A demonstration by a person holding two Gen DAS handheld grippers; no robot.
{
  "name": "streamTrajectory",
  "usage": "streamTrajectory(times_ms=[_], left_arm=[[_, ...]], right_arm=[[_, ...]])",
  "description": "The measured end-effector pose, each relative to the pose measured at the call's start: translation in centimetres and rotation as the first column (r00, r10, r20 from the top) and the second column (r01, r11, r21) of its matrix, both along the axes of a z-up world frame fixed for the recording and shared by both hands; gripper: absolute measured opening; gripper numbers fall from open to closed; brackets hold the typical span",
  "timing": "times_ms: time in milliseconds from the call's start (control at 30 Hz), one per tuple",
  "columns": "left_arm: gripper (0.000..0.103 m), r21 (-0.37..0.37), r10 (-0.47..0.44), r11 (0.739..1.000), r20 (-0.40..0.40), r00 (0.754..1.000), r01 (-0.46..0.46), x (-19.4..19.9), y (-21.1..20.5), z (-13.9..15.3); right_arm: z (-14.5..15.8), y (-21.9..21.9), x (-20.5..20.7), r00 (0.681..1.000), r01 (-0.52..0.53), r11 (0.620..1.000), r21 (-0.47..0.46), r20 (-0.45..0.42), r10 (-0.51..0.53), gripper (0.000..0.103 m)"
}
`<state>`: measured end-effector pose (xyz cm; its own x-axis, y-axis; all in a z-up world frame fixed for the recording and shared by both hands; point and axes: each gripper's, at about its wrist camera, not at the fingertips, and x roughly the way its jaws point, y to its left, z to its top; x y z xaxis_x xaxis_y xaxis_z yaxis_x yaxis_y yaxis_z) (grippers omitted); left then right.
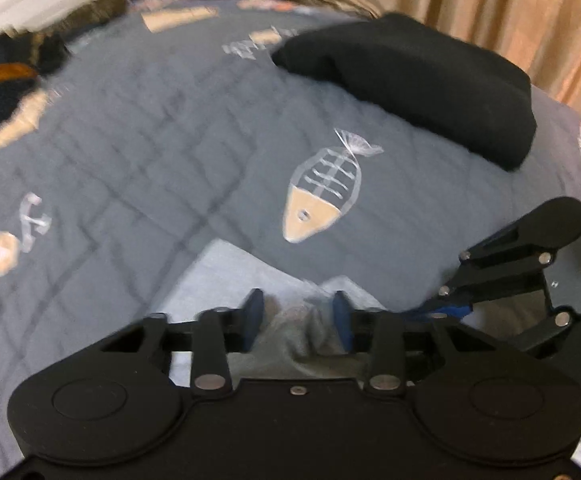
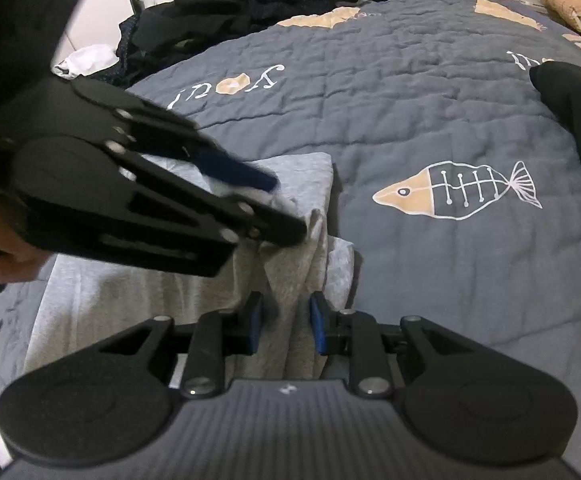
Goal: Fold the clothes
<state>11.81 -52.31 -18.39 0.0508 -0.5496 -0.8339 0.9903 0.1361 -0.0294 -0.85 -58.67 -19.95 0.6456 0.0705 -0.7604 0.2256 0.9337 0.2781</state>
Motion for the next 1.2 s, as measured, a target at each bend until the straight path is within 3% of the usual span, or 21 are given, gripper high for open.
streamTrajectory(times_ms=[100, 200, 300, 433, 633, 800, 867, 933, 967, 1033, 1133, 1200], left_arm=[[0.008, 0.002, 0.024, 1.0, -0.077, 0.997, -0.024, 1.1, 0.1, -0.5], [0.007, -0.085, 0.103, 0.989, -0.193, 0.976, -0.121, 3.2, 1.5, 0.1], [0.007, -0.158, 0.168, 0.961, -0.313, 0.935, -0.226, 5.2, 2.8, 0.7], [0.008, -0.151, 0.226, 0.943, -0.365, 0.903, -0.297, 6.4, 3.0, 0.1], [0.01, -0.143, 0.202, 0.955, -0.33, 0.922, -0.26, 5.5, 2.9, 0.2], [0.006, -0.158, 0.187, 0.956, -0.318, 0.929, -0.247, 5.1, 2.4, -0.1], [0.005, -0.209, 0.216, 0.931, -0.347, 0.912, -0.3, 5.6, 3.0, 0.2], [0.005, -0.224, 0.246, 0.908, -0.398, 0.884, -0.354, 6.5, 3.6, 0.1], [0.006, -0.213, 0.26, 0.906, -0.405, 0.877, -0.367, 6.6, 3.8, 0.0], [0.015, -0.189, 0.295, 0.9, -0.401, 0.867, -0.394, 6.6, 4.2, -0.2], [0.032, -0.229, 0.326, 0.878, -0.358, 0.875, -0.421, 6.3, 6.5, 0.7], [0.034, -0.244, 0.356, 0.867, -0.31, 0.882, -0.435, 6.0, 8.5, 1.5]], right_arm=[[0.0, -0.1, -0.1, 1.0, 0.007, 1.0, 0.011, 0.014, -0.007, 0.005], [0.3, -0.9, -0.2, 0.997, 0.051, 0.997, 0.055, 0.058, -0.055, 0.003], [0.9, -2.0, -0.6, 0.987, 0.1, 0.988, 0.115, 0.117, -0.113, 0.002], [0.7, -3.1, -0.6, 0.98, 0.128, 0.981, 0.148, 0.133, -0.148, 0.002], [0.0, -3.0, -0.1, 0.992, 0.117, 0.986, 0.121, 0.022, -0.121, 0.007], [-0.3, -3.2, -0.7, 0.989, 0.13, 0.977, 0.17, 0.052, -0.141, 0.003], [-0.8, -4.5, -1.2, 0.974, 0.187, 0.938, 0.293, 0.066, -0.215, 0.002], [-1.4, -6.0, -1.9, 0.951, 0.245, 0.861, 0.445, 0.06, -0.302, 0.001], [-1.8, -6.5, -2.1, 0.946, 0.26, 0.834, 0.487, 0.047, -0.322, 0.001], [-2.3, -6.9, -2.2, 0.945, 0.28, 0.822, 0.497, 0.011, -0.328, 0.001], [-2.2, -6.4, -1.8, 0.956, 0.274, 0.863, 0.424, -0.018, -0.294, 0.003], [-1.4, -6.1, -1.7, 0.96, 0.262, 0.893, 0.365, -0.009, -0.279, 0.005]])
